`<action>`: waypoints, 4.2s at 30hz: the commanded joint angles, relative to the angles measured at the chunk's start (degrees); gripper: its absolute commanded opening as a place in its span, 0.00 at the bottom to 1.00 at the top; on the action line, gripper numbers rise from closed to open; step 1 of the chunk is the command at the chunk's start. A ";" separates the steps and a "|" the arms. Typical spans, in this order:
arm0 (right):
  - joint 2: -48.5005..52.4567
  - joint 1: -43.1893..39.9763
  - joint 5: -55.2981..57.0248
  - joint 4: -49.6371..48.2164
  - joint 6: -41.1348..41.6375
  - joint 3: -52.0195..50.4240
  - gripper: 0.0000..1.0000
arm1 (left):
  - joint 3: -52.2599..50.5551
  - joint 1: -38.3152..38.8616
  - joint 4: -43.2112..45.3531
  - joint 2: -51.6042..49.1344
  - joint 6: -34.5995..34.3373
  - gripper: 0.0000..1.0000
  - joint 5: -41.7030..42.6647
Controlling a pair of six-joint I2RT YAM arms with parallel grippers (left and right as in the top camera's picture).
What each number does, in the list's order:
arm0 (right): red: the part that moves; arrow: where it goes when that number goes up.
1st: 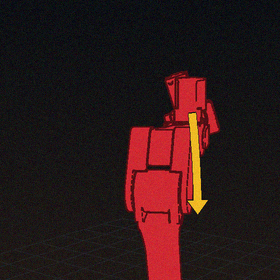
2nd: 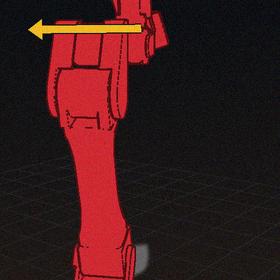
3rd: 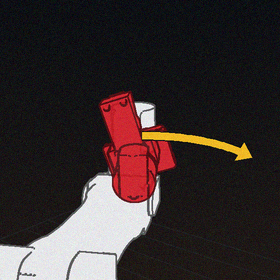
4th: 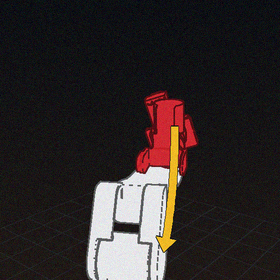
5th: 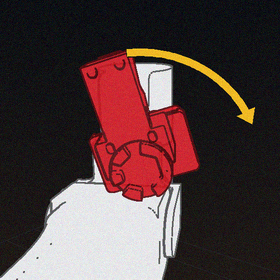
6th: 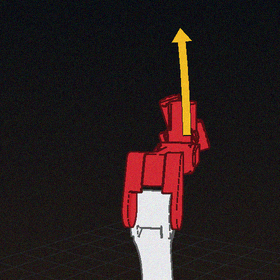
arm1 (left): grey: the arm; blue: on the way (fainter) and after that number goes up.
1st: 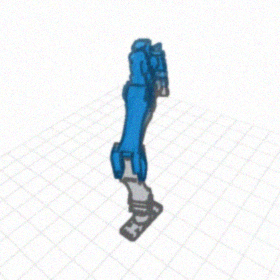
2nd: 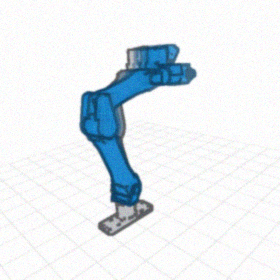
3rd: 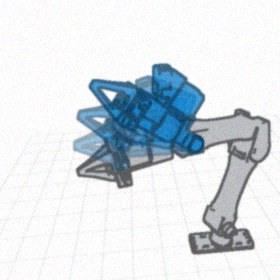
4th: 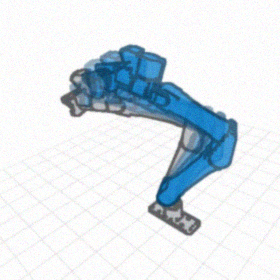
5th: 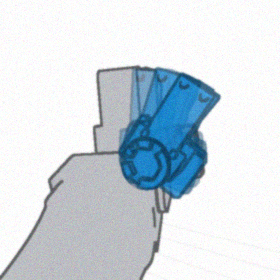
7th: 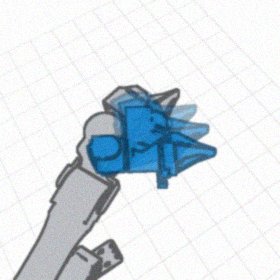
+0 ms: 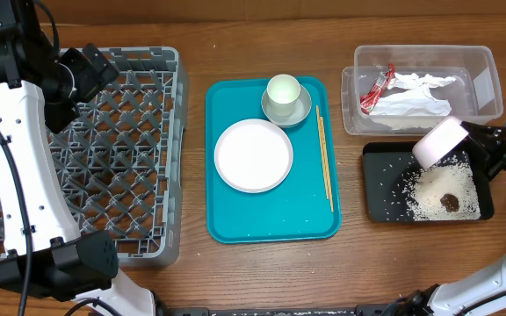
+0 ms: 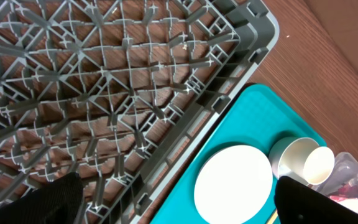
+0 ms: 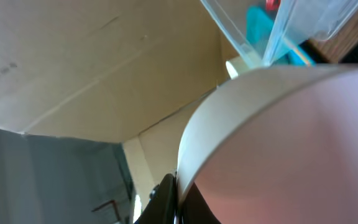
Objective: Sort waste into correct bins and load items into the dishwasher
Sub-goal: 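Return the emptied bowl to the teal tray and release it, then reach the left gripper to the pink bowl on the teal tray and grasp it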
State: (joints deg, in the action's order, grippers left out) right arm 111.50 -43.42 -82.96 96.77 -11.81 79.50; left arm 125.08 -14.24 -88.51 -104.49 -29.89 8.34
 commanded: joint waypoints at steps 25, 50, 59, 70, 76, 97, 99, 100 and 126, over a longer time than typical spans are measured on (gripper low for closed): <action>-4.57 3.89 4.61 0.39 -10.60 0.44 0.04 | 0.17 0.39 0.07 -0.13 -0.35 1.00 -0.44; -10.10 103.19 88.46 -38.86 62.95 4.07 0.09 | 0.17 0.39 0.07 -0.13 -0.35 1.00 -0.42; -6.38 103.58 89.35 -39.76 62.86 5.07 0.11 | 0.17 0.39 0.09 -0.13 -0.35 1.00 -0.42; -6.40 84.24 94.14 -14.82 62.29 28.94 0.38 | 0.17 0.39 0.09 -0.13 -0.35 1.00 -0.42; -6.40 61.57 95.25 -1.66 57.37 47.43 1.00 | 0.17 0.39 0.09 -0.13 -0.35 1.00 -0.42; -5.88 23.80 94.29 -2.45 56.74 48.26 1.00 | -5.90 28.89 -8.33 0.37 12.70 0.89 7.23; -5.88 23.80 94.29 -2.45 56.76 48.26 1.00 | -10.19 34.84 -8.33 0.37 8.35 0.90 3.02; -5.88 23.80 94.29 -2.45 56.76 48.26 1.00 | -12.15 36.65 -8.31 0.37 6.73 0.90 1.81; -5.88 23.80 94.27 -2.45 56.76 48.26 1.00 | -53.81 60.52 28.98 0.35 -14.21 0.70 -6.03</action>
State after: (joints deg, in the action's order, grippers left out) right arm 106.04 -19.68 10.90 94.50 44.99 126.58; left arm 73.65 46.48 -61.80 -104.75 -43.29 3.29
